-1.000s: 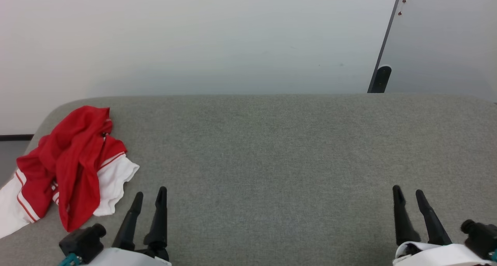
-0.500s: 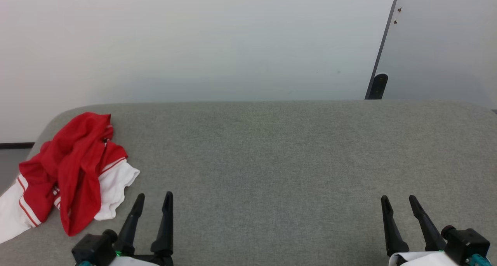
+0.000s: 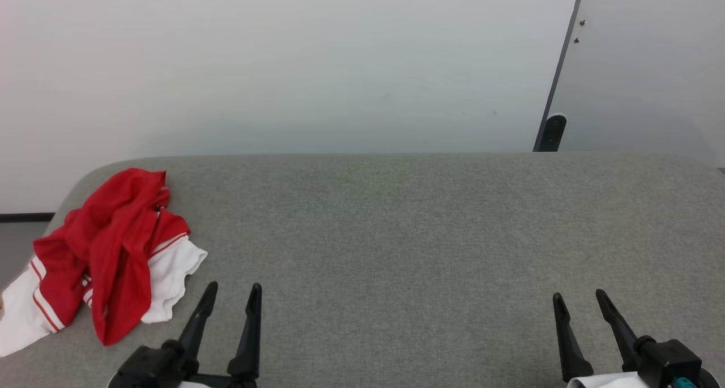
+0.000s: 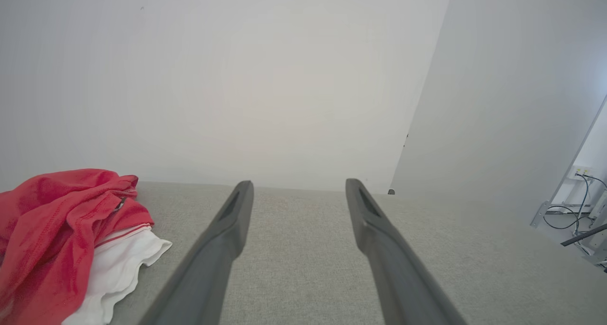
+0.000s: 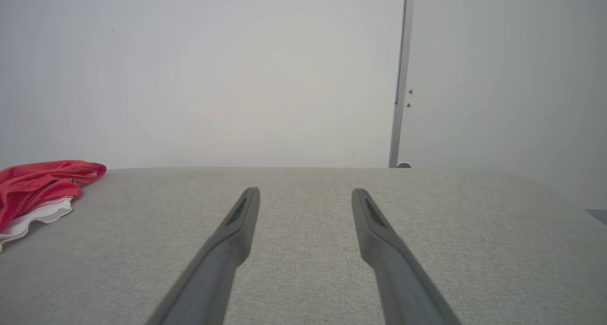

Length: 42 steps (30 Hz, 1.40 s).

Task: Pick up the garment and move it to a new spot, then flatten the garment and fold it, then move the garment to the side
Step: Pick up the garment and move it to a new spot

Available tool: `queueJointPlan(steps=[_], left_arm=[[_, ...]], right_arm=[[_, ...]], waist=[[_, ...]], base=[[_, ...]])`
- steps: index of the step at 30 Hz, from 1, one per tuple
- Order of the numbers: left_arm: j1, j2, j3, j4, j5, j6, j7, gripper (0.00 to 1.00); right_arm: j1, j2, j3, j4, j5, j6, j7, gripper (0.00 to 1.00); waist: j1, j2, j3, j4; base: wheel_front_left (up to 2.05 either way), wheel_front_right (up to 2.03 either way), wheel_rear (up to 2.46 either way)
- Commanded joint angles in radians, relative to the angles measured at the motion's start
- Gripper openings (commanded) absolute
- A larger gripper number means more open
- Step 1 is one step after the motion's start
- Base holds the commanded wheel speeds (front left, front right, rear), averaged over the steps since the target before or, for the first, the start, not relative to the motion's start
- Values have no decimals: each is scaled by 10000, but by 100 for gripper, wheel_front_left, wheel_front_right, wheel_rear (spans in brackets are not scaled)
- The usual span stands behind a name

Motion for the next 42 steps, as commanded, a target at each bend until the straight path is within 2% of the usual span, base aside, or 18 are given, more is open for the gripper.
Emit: queueJointPlan(steps=[1,11,31,37,40,42], left_arm=[[120,56,-30,-58,201,-37,-78,100],[-92,47,199,260,239,-38,-59,100],[118,37,1418,607,653,-37,-60,100],[-116,82,1559,839,281,-38,-60,100],[-512,304,1418,972,-56,-38,120,100],[-908,542,1411,1095,-583,-38,619,100]], right_arm=[[117,24,-35,-45,-216,-10,-78,100],[166,47,134,-34,-172,-10,61,100],[-416,55,1567,539,283,-10,-12,100],[-449,55,1588,654,329,-10,-74,100],[-509,51,1605,686,237,-10,-60,100],[-544,53,1606,672,164,-10,0,100]], waist=[[0,0,-21,24],[0,0,-97,636],[0,0,-478,3175],[0,0,-411,3412],[0,0,-259,3319],[0,0,-112,3200]], base=[[0,0,0],[0,0,0],[0,0,0],[0,0,0],[0,0,0],[0,0,0]])
